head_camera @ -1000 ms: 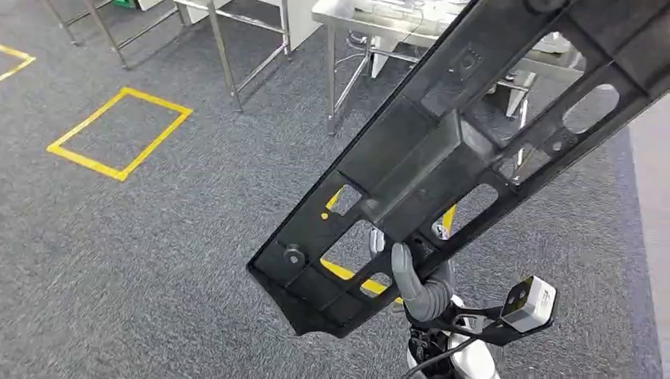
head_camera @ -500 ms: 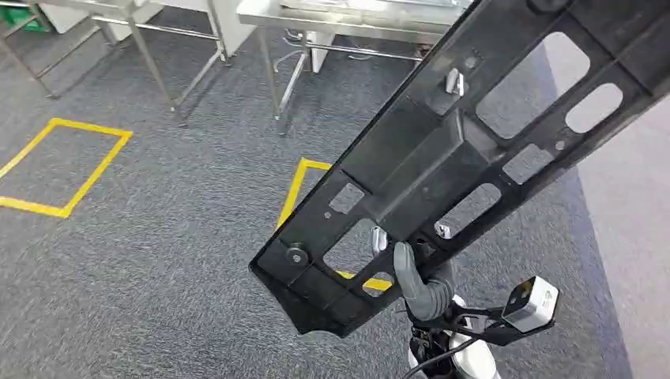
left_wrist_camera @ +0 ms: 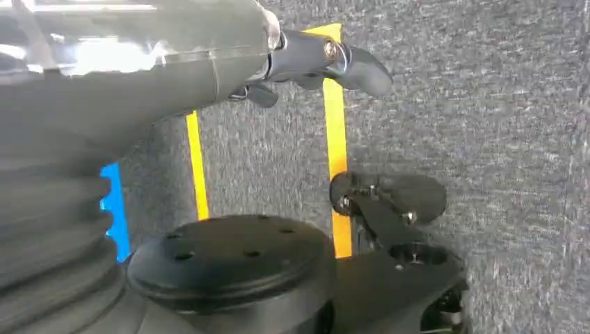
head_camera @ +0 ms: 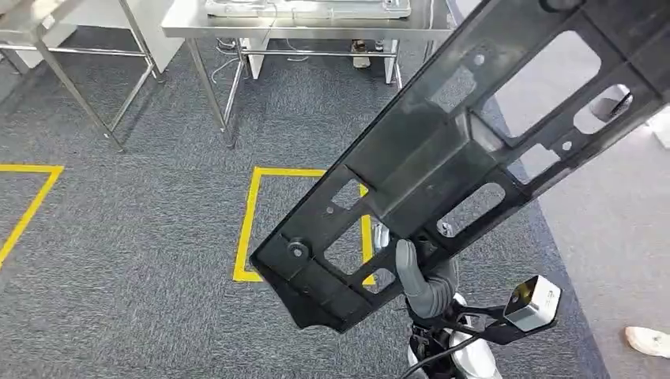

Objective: Take the parts from the cabinet and place them on the table.

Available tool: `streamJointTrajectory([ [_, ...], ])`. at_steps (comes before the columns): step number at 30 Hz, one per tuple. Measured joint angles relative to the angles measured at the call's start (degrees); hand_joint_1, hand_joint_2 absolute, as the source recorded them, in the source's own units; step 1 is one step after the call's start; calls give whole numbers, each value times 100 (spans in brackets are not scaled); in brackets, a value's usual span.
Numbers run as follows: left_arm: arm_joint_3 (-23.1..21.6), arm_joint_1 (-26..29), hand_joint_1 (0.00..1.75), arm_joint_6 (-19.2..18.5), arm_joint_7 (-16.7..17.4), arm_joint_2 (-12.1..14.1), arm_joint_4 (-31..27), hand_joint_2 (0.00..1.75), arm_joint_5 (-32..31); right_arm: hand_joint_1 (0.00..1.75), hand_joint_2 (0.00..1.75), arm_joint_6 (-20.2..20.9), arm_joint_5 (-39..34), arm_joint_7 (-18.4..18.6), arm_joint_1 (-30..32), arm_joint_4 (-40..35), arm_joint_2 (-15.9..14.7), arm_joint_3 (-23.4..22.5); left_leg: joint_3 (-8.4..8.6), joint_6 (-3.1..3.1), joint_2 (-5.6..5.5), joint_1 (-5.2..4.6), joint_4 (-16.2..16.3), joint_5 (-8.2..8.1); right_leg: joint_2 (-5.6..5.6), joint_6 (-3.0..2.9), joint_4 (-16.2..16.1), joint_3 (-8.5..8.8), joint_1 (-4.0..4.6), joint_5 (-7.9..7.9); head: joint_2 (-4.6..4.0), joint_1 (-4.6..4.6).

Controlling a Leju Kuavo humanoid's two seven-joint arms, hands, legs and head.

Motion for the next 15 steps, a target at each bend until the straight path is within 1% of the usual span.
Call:
streamJointTrajectory([
  [1, 0, -1, 0, -13, -13, 0, 0, 175, 0, 175, 175, 2, 0, -4, -30, -4, 0, 0, -2, 29, 31, -2, -15, 14, -301, 10, 237, -120, 27, -185, 0, 4],
  [2, 0, 13, 0, -50, -13, 0, 0, 175, 2, 175, 175, 2, 0, -9, -59, -4, 2, 0, -8, 45, 83, -13, -14, 17, -453, 32, 668, -324, 21, -432, 0, 2],
  [3, 0, 36, 0, -90, -11, 2, 0, 175, 9, 175, 175, 4, 7, -9, -60, -2, 2, 0, -11, 51, 136, -25, -11, 13, -523, 51, 1120, -532, 7, -640, 0, 2],
  [4, 0, 55, 0, -148, -9, 7, 0, 175, 17, 175, 175, 4, 11, -11, -54, 0, 0, 0, -17, 57, 198, -29, -9, 8, -547, 71, 1532, -723, -13, -784, 0, 2],
  [5, 2, 61, 0, -218, -7, 9, 0, 175, 39, 175, 175, 4, 13, -11, -48, 4, 0, 0, -22, 57, 236, -30, -4, 6, -555, 87, 1700, -801, -28, -787, 0, 2],
  [6, 7, 58, 0, -267, 2, 11, 0, 175, 61, 175, 175, 4, 13, -15, -40, 9, 0, 0, -21, 51, 266, -30, -1, 2, -565, 98, 1580, -731, -41, -665, 0, 2],
  [7, 9, 50, 0, -323, 7, 11, 0, 175, 70, 175, 175, 7, 15, -26, -35, 9, 0, 0, -16, 41, 286, -30, 4, -6, -578, 101, 1216, -526, -58, -452, 0, 2],
  [8, 13, 44, 0, -361, 7, 11, 0, 175, 77, 175, 175, 9, 17, -35, -34, 9, 0, 0, -8, 26, 297, -30, 11, -17, -592, 93, 684, -234, -68, -210, 0, 2],
  [9, 17, 42, 0, -402, 9, 11, 0, 175, 81, 175, 175, 9, 20, -44, -33, 9, 0, 0, 4, 3, 303, -31, 21, -32, -614, 66, 146, 68, -66, -24, 0, 2],
  [10, 20, 36, 0, -420, 7, 11, 0, 175, 83, 175, 175, 11, 20, -50, -37, 9, 0, 0, -8, -32, 308, -68, 37, -55, -637, 44, -103, 188, -22, -105, 0, 2],
  [11, 22, 31, 0, -426, 7, 13, 0, 175, 83, 175, 175, 13, 28, -55, -28, 7, 0, 0, -17, -64, 309, -71, 47, -63, -620, 8, -104, 169, -17, -83, 0, 2],
  [12, 24, 34, 0, -439, 7, 13, 0, 175, 83, 175, 175, 13, 31, -66, -21, 7, 0, 0, -15, -94, 309, -67, 45, -73, -617, -12, -98, 160, -6, -95, 0, 2],
  [13, 24, 34, 0, -446, 7, 13, 0, 175, 83, 175, 175, 13, 33, -70, -15, 7, 0, 0, -3, -130, 312, -56, 29, -69, -611, -44, -87, 158, 11, -106, 0, 2],
  [14, 24, 27, 0, -468, 7, 13, 0, 175, 83, 175, 175, 13, 33, -81, -13, 7, 0, 0, 11, -174, 319, -57, 22, -82, -608, -87, -115, 165, 6, -95, 0, 2],
  [15, 24, 24, 0, -481, 7, 22, 0, 175, 83, 175, 175, 13, 33, -83, -9, 2, 2, -2, -5, -194, 322, -26, 94, -126, -621, -130, -159, 212, -50, -72, 0, 2],
])
